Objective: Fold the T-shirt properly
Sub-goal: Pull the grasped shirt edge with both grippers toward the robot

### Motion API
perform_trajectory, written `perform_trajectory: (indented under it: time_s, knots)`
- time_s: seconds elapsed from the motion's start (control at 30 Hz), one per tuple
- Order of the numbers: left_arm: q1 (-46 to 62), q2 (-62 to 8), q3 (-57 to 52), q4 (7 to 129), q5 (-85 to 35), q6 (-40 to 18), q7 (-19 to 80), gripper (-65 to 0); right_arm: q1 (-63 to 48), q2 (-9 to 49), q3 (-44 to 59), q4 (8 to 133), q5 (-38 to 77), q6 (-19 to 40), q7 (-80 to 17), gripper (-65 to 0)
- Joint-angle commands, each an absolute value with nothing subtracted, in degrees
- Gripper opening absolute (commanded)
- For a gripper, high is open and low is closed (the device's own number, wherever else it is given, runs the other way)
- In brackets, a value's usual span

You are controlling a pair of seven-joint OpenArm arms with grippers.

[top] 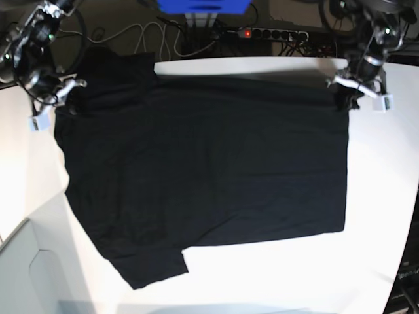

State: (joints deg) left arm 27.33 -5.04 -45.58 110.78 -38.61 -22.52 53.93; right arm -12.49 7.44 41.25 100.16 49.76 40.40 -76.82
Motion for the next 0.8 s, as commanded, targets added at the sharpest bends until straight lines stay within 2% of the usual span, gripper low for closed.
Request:
perform_trajectory:
  time_s: [0.0,0.13,0.27,0.47,0.57,0.77]
  knots:
    - [26.3,-5.6,-45.4,111.5,-38.1,-22.7,52.9,-64.9,-11.4,8.4,41.3,100.3,50.9,40.0,-75.6,-65.0]
    - [21.3,-5.5,-43.9,110.1,-32.0,-22.6,52.9,-64.9,-7.5,8.4,39.0,96.7,50.9,40.0,-75.2,-65.0]
    - [17.4,-5.5,-44.2,107.9,-28.3,-22.6,53.0,-64.9,-3.9,8.5,38.6,94.1,50.9,33.4,-75.1,-65.0]
    - [11.9,-5.6,-44.3,101.8,-20.4,-22.6,52.9,-64.9,1.6,8.5,38.6,88.4,50.9,29.1,-74.9,-65.0]
    - [9.9,-5.5,-44.1,99.5,-17.1,-22.6,52.4,-65.0,2.7,8.5,38.5,85.5,50.9,26.3,-71.6,-65.0]
    - [6.7,-5.5,-44.3,97.1,-12.4,-22.6,52.2,-65.0,2.9,9.2,38.5,81.0,50.9,26.0,-67.4,-65.0]
